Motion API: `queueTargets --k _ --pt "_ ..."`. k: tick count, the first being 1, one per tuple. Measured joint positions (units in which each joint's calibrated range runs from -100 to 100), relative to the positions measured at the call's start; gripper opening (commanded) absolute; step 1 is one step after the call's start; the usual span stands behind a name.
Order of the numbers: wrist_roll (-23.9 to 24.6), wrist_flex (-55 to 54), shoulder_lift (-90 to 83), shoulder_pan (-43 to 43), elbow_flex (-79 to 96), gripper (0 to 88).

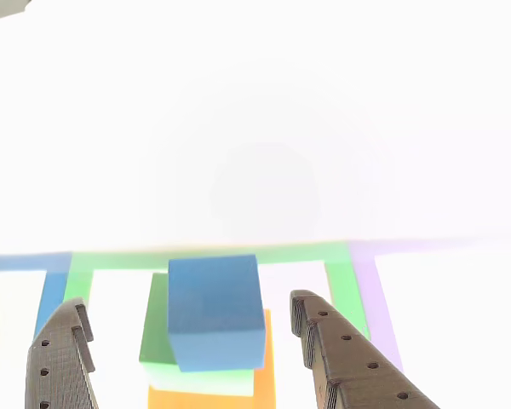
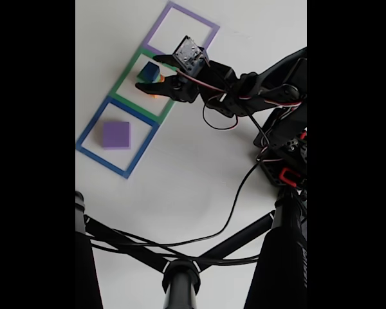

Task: Tower of hanoi

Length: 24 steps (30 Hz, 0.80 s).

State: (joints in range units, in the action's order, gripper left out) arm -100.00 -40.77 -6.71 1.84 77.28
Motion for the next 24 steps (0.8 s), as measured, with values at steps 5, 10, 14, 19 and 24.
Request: queueTargets --k 5,10,14,19,24 --pt "0.00 0.00 -1.52 -1.06 2.52 24.0" --pt "0.00 -0.16 -1.94 -1.39 2.52 23.8" --pt "0.00 -0.32 -1.94 -1.80 2.52 23.0" --pt "0.00 -0.32 -1.94 -1.80 2.52 19.9" --pt "0.00 -0.32 -1.94 -1.96 2.52 14.0"
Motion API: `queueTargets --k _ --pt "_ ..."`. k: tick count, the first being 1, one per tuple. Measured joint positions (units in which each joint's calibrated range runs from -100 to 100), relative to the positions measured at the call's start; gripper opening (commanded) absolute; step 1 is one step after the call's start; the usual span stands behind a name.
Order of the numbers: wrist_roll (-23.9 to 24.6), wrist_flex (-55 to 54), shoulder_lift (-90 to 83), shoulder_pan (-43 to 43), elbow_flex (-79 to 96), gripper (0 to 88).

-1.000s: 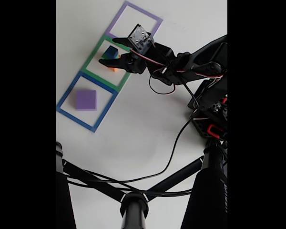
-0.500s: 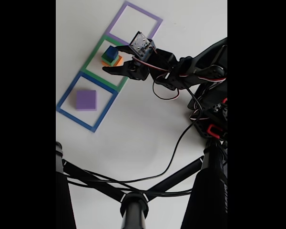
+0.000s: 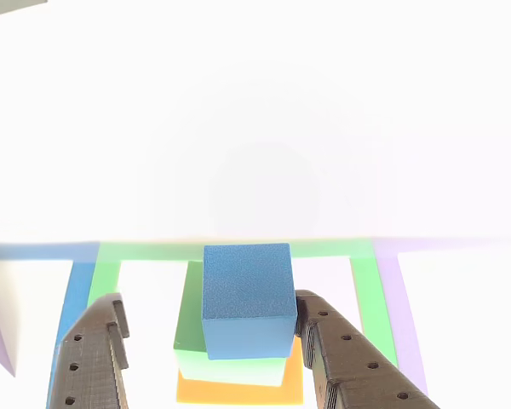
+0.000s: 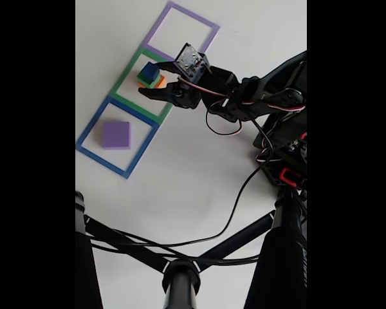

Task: Tower of hanoi

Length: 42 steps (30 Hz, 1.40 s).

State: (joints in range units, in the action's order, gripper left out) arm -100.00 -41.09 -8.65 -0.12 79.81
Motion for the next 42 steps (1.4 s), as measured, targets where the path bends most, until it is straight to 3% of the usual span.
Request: queueTargets --k 10,22,27,34,42 --pt "0.00 0.00 0.00 -0.41 0.00 5.3" --pt "0.00 0.08 -0.51 -0.74 -0.09 4.7" --pt "0.00 5.14 -5.40 -1.15 -0.87 4.6" --pt "0.00 24.56 -19.50 -2.37 -4.96 4.5" --pt "0.00 64.61 -32.76 -3.60 -23.59 4.4"
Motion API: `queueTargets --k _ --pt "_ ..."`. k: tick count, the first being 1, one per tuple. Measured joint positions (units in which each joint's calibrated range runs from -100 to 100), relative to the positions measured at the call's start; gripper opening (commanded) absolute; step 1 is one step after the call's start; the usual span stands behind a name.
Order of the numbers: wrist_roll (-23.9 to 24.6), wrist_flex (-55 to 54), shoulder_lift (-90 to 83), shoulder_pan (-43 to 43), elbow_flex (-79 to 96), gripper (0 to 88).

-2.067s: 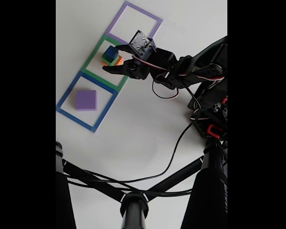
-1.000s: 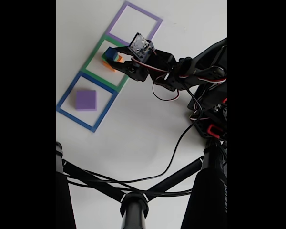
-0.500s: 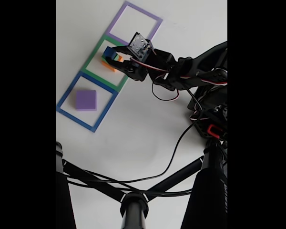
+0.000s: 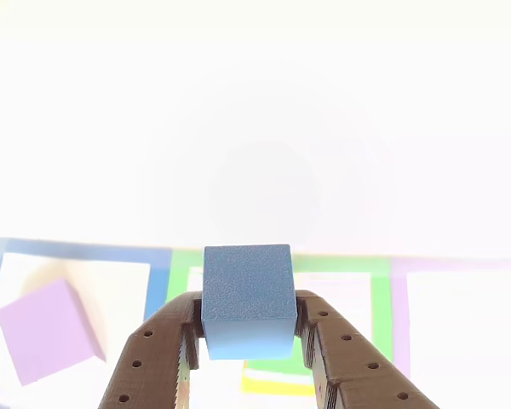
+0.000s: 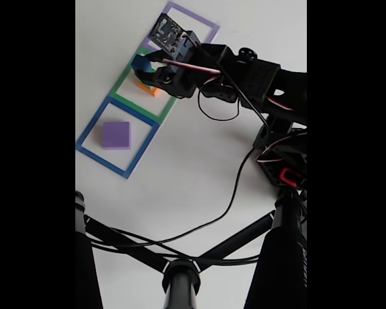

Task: Tower of hanoi

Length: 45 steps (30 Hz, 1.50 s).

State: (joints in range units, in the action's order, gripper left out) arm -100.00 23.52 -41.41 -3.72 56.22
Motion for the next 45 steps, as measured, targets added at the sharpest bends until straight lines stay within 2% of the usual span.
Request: queueTargets --k 6,12,17,23,27,31,39,45 --pt "0.00 30.74 -0.34 -1.80 -24.02 4.5" --pt "0.00 55.30 -0.25 -6.30 -45.52 4.3" --pt "0.00 64.69 -0.25 -11.71 -54.13 4.2" --pt "0.00 66.13 0.34 -15.80 -55.35 4.2" --pt "0.00 63.16 0.51 -16.37 -50.48 4.2" --pt "0.00 53.05 0.59 -16.21 -39.69 4.2" --pt "0.00 18.62 1.77 -16.54 -11.92 4.2" --pt "0.59 -8.19 9.29 -17.77 2.35 4.2"
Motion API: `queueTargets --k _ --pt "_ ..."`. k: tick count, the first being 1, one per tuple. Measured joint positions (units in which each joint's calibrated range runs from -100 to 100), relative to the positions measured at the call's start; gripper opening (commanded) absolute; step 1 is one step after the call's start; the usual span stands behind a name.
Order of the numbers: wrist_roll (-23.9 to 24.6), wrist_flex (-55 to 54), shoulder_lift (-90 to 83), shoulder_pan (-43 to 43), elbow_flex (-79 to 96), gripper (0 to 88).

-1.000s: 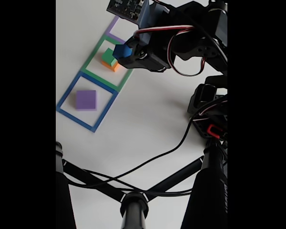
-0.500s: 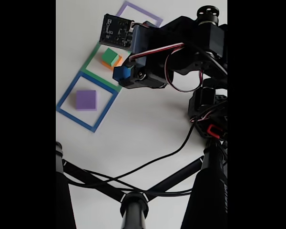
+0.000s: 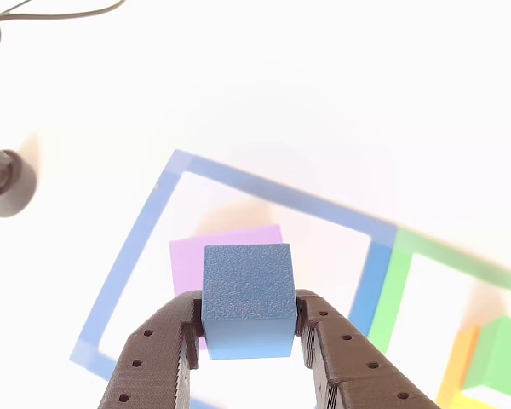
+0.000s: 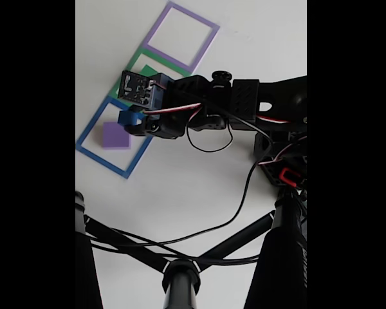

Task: Tower of hanoi

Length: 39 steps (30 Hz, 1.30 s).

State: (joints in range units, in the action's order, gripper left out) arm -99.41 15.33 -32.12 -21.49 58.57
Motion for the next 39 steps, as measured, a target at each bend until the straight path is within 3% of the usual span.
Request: queueTargets --k 6,17,34,39 --pt "-0.39 -23.27 11.31 -0.82 6.09 4.1" --pt "-0.59 -50.56 30.05 -0.98 8.44 4.1" --pt "-0.59 -63.64 43.90 -0.98 6.88 4.4" --pt "-0.59 -65.09 46.10 -0.98 5.74 11.4"
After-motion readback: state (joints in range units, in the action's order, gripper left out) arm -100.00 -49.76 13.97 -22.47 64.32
